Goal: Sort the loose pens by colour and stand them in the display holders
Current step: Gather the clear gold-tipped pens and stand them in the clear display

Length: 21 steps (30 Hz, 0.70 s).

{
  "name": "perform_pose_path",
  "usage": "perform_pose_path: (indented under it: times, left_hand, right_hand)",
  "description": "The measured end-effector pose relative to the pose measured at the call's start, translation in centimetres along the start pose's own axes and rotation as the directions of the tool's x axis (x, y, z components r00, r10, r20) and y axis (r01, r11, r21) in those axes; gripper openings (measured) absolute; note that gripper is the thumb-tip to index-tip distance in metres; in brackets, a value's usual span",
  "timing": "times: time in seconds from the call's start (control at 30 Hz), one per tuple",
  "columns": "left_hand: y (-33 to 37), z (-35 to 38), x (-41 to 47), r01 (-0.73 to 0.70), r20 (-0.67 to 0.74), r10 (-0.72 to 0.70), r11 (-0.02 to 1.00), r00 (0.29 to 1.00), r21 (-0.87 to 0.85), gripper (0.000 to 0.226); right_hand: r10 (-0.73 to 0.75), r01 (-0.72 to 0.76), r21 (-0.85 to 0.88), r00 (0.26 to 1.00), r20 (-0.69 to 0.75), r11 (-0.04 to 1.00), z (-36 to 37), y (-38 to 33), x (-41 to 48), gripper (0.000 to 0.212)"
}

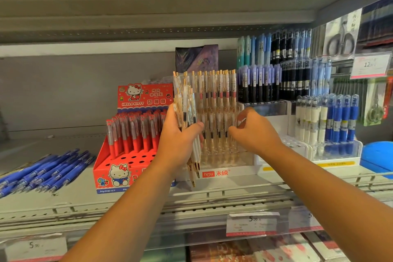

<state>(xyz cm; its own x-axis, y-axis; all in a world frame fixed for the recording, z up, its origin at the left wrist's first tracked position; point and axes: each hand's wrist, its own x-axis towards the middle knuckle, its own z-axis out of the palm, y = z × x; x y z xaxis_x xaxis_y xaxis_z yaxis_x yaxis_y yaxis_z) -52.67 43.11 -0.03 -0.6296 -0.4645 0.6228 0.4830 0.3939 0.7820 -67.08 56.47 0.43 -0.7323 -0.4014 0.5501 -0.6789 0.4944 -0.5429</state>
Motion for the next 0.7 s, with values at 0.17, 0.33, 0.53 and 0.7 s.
perform_pose_path:
  times: [0.17,0.33,0.53,0.7]
  left_hand:
    - [-0.1,0.1,0.1,-0.030,0.008,0.030,0.999,1.000,-0.025,0.051]
    - [-0.2,0.2,0.2,-0.051,0.058,0.054,0.997,0.997,-0.064,0.052]
    - [-0.5,0.1,0.3,-0.036,0.042,0.040,0.993,0.998,-0.109,0.051]
    - [-0.4,0.1,0.2,-0.030,0.056,0.036,0.994,0.998,-0.102,0.050]
  right_hand:
    - [-0.115,0.168,0.224,0.966,-0.233,0.960,-1.2,-2.9,-0.8,0.020]
    - [-0.228,0.157,0.585,0.972,0.049,0.795,-1.2,-7.5,-1.8,0.010]
    - [-0.178,0.072,0.653,0.979,0.097,0.754,-0.5,-8.8,-2.0,0.012]
    - [-0.124,-0.015,0.687,0.981,0.152,0.727,-0.3,-8.5,-1.8,0.016]
